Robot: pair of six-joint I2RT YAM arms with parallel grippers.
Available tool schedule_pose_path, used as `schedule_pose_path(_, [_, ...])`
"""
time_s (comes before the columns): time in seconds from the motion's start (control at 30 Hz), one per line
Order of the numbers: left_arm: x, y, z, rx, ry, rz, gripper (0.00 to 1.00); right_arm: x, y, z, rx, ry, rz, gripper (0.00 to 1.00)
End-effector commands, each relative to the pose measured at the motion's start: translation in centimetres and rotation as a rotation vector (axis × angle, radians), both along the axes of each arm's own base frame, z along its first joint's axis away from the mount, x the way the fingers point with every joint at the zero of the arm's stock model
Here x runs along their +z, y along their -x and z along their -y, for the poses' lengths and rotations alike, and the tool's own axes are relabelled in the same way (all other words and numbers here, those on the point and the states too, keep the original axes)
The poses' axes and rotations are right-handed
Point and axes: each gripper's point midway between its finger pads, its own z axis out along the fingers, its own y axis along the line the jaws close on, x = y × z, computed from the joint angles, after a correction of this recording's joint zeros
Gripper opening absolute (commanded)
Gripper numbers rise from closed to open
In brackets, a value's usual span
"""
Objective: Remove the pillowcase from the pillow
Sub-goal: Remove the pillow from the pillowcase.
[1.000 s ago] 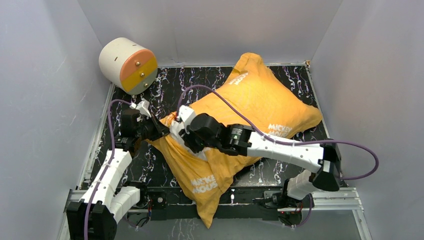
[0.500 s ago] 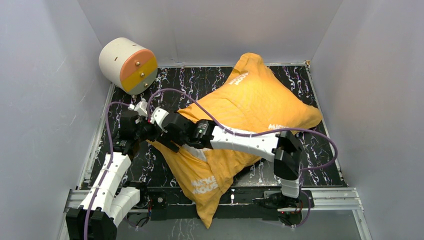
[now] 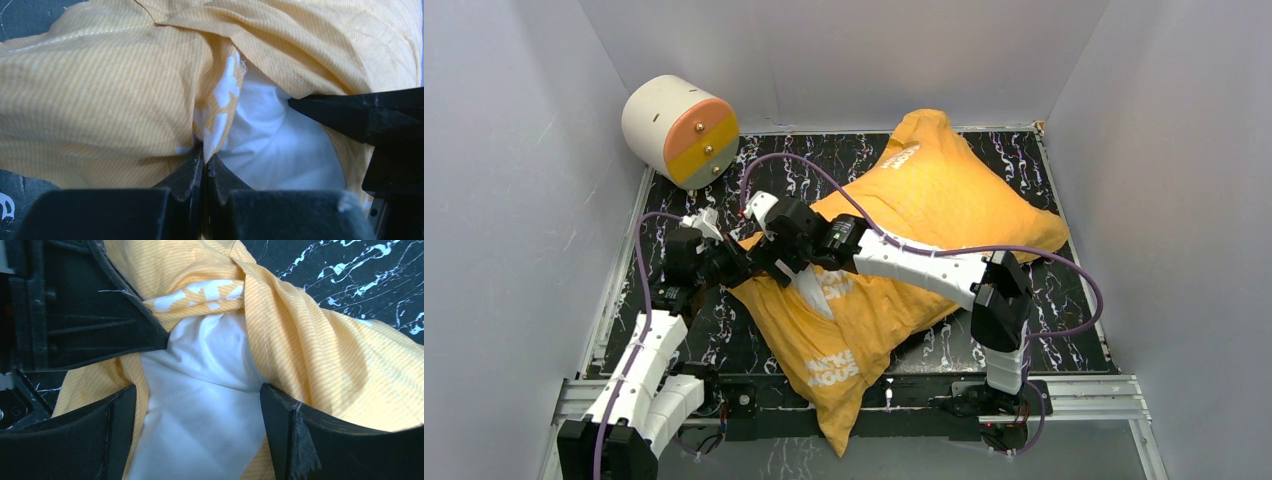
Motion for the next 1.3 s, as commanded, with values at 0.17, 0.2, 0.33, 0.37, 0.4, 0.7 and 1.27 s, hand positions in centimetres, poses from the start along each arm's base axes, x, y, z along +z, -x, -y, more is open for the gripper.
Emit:
schedule_pose_path(0.17, [-0.5,0.7,-2.2,0.05,-0.143,-0.061,0.0,-0.8,-0.4,1.7,0.003,0.009,-0.137,0.94])
schedule_pose_path(0.2, [-0.7,0.8,-2.8,0.071,-0.172,-0.075,0.0,-0.4,-0.2,1.2,0.012,-0.024,-0.178,0.96])
schedule_pose_path(0.33, [-1.2,0.9,-3.4,0.085,-0.204,-0.102,0.0,2.3,1.2,-1.1,0.081,-0.132,-0.262,0.98])
schedule_pose_path(0.37, [-1.3,0.9,-3.1,0.072,-0.198,-0.103,0.0,2.7,0.9,-1.3,0.069,-0.139,-0.256,0.99])
schedule_pose_path(0.4, [-1.3,0.9,-2.9,0.048,-0.198,-0.099,0.0,2.8,0.5,-1.3,0.048,-0.137,-0.246,0.98])
schedule_pose_path(0.7, [-1.2,1.2,-2.7,0.003,-0.213,-0.076,0.0,-4.9,1.5,1.2,0.107,0.179,-0.155,0.83])
schedule_pose_path(1.27, [-2.2,0.1,-5.7,0.286,-0.218,-0.094,0.0,-8.7,-1.1,4.6,-0.267,0.155,0.134,0.01])
